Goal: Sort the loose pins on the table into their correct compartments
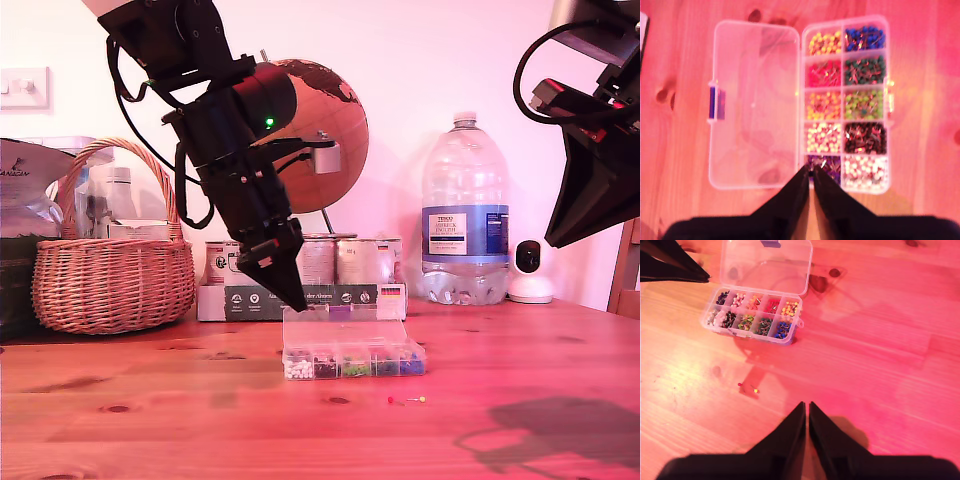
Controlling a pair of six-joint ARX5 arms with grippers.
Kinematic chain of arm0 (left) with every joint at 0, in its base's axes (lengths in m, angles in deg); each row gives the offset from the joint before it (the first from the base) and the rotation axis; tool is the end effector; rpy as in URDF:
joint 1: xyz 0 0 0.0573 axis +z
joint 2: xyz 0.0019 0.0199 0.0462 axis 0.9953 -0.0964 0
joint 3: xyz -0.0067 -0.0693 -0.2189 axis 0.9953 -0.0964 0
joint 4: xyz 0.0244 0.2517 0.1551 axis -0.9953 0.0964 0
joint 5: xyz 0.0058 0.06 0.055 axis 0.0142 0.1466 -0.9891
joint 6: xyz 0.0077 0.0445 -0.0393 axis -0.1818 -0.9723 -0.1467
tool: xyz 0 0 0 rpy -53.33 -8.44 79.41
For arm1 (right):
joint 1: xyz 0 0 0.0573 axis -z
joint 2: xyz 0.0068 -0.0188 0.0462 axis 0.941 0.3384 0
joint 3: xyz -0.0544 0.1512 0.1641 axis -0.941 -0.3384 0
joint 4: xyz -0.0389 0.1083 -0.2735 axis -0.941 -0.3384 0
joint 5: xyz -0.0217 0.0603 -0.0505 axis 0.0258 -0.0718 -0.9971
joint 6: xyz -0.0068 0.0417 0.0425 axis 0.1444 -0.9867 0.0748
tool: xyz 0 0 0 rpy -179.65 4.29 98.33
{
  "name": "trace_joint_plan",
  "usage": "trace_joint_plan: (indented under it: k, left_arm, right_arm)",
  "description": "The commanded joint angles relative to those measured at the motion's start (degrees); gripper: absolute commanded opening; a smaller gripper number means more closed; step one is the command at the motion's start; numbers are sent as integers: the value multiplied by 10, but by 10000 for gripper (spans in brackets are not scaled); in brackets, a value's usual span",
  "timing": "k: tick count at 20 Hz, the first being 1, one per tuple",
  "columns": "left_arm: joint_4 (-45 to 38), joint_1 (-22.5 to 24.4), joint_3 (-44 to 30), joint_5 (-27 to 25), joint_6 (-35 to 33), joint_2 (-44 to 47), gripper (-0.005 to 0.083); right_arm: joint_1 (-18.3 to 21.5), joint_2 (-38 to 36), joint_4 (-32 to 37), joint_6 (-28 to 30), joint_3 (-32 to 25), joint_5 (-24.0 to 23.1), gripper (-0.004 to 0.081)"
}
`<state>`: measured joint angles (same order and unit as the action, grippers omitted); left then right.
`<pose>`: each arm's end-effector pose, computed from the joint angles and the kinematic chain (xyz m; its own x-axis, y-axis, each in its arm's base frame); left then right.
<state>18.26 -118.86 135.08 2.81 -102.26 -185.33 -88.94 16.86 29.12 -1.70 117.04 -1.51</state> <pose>0.3631 -0.2550 0.1277 0.3314 -0.3917 -0.8583 0.9433 0.1547 0.2936 0.2598 0.0951 0.1654 0.5891 0.3813 -0.7125 -0.3933 0.9055 0.1594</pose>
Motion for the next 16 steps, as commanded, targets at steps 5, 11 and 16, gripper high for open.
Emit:
trace_joint_plan:
  k: [5, 11, 16]
  left_arm:
    - [1, 0, -11, 4, -2, -21, -21]
    - [-2, 0, -11, 14, -3, -25, -21]
    - [3, 1, -11, 17, -2, -38, -21]
  right_arm:
    - [4, -1, 4, -1, 9, 0, -12]
    - [4, -1, 5, -1, 9, 0, -12]
    - [4, -1, 4, -1, 9, 0, -12]
